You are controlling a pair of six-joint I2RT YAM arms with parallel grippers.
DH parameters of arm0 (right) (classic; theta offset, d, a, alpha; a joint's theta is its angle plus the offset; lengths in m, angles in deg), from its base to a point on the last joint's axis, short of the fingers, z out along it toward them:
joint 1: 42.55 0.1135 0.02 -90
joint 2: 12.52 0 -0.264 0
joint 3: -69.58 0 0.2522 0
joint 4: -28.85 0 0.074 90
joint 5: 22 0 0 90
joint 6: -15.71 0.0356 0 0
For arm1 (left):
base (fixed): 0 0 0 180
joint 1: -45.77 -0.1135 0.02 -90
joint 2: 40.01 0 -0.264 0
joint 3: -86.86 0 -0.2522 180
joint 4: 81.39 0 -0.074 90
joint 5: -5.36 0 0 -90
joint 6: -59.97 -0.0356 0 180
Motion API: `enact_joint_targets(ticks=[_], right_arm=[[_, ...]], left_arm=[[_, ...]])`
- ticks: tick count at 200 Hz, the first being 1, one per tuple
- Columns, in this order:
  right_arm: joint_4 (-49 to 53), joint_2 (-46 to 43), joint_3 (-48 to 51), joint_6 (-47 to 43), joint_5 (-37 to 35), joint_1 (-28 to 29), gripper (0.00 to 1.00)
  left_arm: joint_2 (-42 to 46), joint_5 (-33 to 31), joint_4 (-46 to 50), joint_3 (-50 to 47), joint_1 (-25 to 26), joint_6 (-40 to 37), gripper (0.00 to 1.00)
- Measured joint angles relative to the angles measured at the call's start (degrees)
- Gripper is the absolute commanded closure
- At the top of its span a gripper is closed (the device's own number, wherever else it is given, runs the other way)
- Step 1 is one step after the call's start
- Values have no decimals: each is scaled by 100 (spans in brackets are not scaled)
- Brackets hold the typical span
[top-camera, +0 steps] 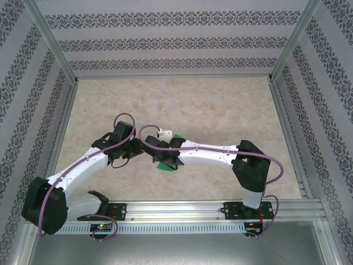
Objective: Fold a paper plane with a square sheet of paper (pick it up from the middle)
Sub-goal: Fold the triangle a second time at the center of the table.
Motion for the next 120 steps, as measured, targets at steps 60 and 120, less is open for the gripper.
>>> enact_joint_targets(ticks=[60, 120], right_arm=[[-844, -166, 988, 273, 507, -37, 100], [-1478, -444, 1528, 496, 494, -24, 100]], left_arm=[[-35, 743, -474, -479, 17, 236, 80], [-678, 1180, -820, -479, 457, 308, 83]])
